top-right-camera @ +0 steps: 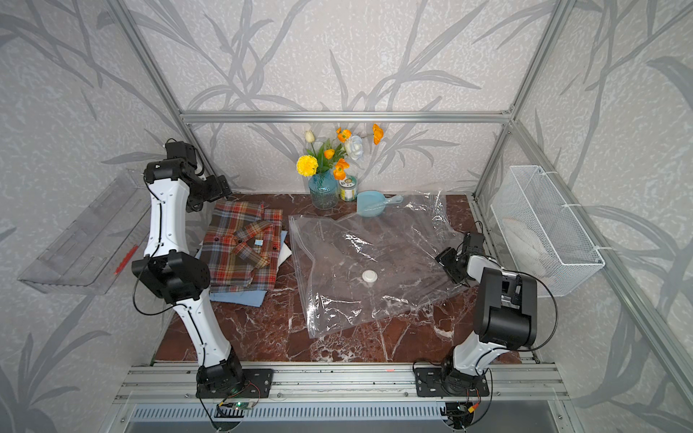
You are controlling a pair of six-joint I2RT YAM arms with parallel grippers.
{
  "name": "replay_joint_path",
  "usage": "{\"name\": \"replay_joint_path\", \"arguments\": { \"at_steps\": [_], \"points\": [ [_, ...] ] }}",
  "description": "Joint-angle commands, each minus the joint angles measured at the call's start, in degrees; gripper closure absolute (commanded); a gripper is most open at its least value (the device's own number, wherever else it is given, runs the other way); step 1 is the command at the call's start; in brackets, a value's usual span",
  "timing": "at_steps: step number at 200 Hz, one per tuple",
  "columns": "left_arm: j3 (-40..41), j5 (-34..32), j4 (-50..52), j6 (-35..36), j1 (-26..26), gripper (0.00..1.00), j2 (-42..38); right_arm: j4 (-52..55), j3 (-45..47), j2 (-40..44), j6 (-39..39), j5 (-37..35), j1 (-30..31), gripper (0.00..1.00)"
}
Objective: Take the shirt out of the vacuum bag
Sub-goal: Place the shirt at the center of the board.
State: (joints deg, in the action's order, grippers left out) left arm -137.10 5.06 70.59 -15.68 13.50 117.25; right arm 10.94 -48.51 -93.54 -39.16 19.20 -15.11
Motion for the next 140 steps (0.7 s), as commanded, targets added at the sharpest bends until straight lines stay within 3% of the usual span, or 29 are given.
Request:
{"name": "replay_joint_path", "arguments": {
  "at_steps": [1, 17, 39, 73, 97, 140],
  "points": [
    [2.06, 1.53, -7.29, -1.37, -2.85, 0.0, -11.09, 2.34, -2.52, 5.98, 4.27, 5.42, 0.28, 0.09],
    [3.35, 5.1, -8.93, -2.96, -3.71, 0.0, -15.63, 3.89, -4.13, 9.4, 5.85, 7.31, 0.33, 0.0],
    [10.35, 7.55, -12.14, -3.32, -7.14, 0.0, -24.28, 5.13, -4.59, 14.48, 7.28, 9.75, 1.03, 0.01],
    [36.79, 6.36, -24.34, -4.83, -11.95, 0.0, -46.05, 7.07, -3.64, 22.6, 10.68, 13.78, 3.17, 0.01],
    [58.03, 5.42, -31.49, -7.83, -13.18, 0.0, -62.27, 9.33, -1.12, 31.05, 15.05, 12.1, 6.07, 0.01],
    [83.57, -2.01, -30.58, -14.04, -15.12, 0.0, -80.74, 12.65, 5.96, 46.7, 21.5, 6.51, 9.75, 0.01]
  ]
}}
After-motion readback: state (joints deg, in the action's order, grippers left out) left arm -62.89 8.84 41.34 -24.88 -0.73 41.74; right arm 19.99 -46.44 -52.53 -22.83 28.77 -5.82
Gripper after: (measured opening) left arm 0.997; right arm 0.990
